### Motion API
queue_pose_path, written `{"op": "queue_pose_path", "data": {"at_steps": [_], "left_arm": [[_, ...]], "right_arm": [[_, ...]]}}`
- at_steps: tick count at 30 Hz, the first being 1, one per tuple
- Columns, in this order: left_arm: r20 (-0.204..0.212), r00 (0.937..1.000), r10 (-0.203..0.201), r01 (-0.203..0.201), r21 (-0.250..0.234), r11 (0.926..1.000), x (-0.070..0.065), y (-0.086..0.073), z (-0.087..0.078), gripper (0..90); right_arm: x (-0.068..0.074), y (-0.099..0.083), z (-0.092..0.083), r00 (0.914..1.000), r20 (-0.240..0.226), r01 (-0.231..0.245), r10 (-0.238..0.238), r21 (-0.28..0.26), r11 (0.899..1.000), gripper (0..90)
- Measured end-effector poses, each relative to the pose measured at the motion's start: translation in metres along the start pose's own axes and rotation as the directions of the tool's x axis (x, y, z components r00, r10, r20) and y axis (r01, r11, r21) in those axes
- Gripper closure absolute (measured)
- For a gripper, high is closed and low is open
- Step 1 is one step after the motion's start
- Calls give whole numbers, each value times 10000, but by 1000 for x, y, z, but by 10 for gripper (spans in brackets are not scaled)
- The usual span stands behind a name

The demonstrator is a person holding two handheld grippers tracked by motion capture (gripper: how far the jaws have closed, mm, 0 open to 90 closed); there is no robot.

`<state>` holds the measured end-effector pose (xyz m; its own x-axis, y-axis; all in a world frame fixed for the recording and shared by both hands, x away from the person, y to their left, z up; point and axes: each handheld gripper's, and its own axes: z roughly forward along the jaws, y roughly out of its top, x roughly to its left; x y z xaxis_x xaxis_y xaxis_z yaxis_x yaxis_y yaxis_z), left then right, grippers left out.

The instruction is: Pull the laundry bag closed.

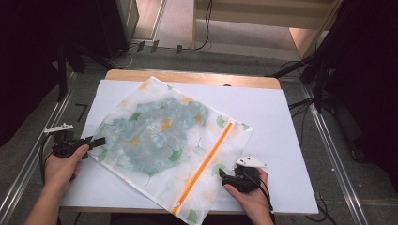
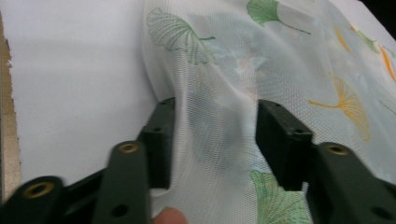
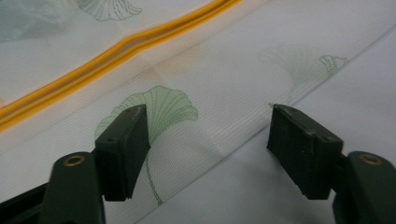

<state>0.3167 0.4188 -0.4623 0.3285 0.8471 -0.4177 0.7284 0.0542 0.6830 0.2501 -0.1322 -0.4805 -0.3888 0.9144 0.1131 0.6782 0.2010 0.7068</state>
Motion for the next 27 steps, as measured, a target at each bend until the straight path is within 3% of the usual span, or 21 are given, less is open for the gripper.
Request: {"op": "queue_pose_path", "data": {"at_steps": [2, 6, 8, 9, 10, 11, 13, 16, 18, 20, 22, 24, 27], "left_arm": [[26, 10000, 32, -33, 173, 9998, -1, 0, 2, 710], [281, 9996, 37, -48, 375, 9993, -4, 0, 4, 815], [293, 9995, 89, -101, 418, 9991, -6, 0, 4, 835], [283, 9995, 114, -126, 437, 9990, -7, -1, 4, 842], [309, 9994, 125, -140, 478, 9988, -8, -1, 3, 842], [330, 9993, 151, -168, 493, 9986, -8, -1, 4, 844], [319, 9993, 174, -191, 531, 9984, -9, -1, 3, 847], [217, 9992, 325, -338, 613, 9975, -12, -2, 3, 846], [148, 9991, 388, -396, 630, 9972, -14, -3, 4, 842], [176, 9989, 424, -435, 664, 9968, -15, -4, 3, 838], [102, 9987, 504, -510, 705, 9962, -16, -5, 3, 833], [93, 9984, 556, -561, 752, 9956, -15, -6, 2, 830], [113, 9985, 539, -546, 746, 9957, -14, -7, 2, 824]], "right_arm": [[6, 1, 1, 9980, 529, 341, -348, 128, 9993, 369], [6, 2, 1, 9976, 612, 306, -312, 111, 9995, 451], [4, 2, 0, 9974, 606, 385, -389, 75, 9992, 553], [3, 3, 0, 9974, 550, 476, -474, -5, 9989, 694], [3, 3, 0, 9974, 550, 476, -474, -5, 9989, 694], [4, 3, 0, 9971, 524, 559, -558, -7, 9984, 798], [6, 4, 2, 9962, 419, 769, -768, -5, 9970, 900], [10, 7, 4, 9929, 555, 1050, -1052, 59, 9945, 900], [7, 7, 3, 9963, 246, 826, -827, 47, 9966, 813], [3, 5, 0, 9988, -308, 365, -372, -227, 9991, 649], [3, 4, -4, 9993, 335, 210, -193, -512, 9985, 475], [1, 4, -7, 9967, 771, -198, 252, -693, 9974, 359], [-3, 3, -5, 9936, 867, -699, 719, -255, 9972, 210]]}}
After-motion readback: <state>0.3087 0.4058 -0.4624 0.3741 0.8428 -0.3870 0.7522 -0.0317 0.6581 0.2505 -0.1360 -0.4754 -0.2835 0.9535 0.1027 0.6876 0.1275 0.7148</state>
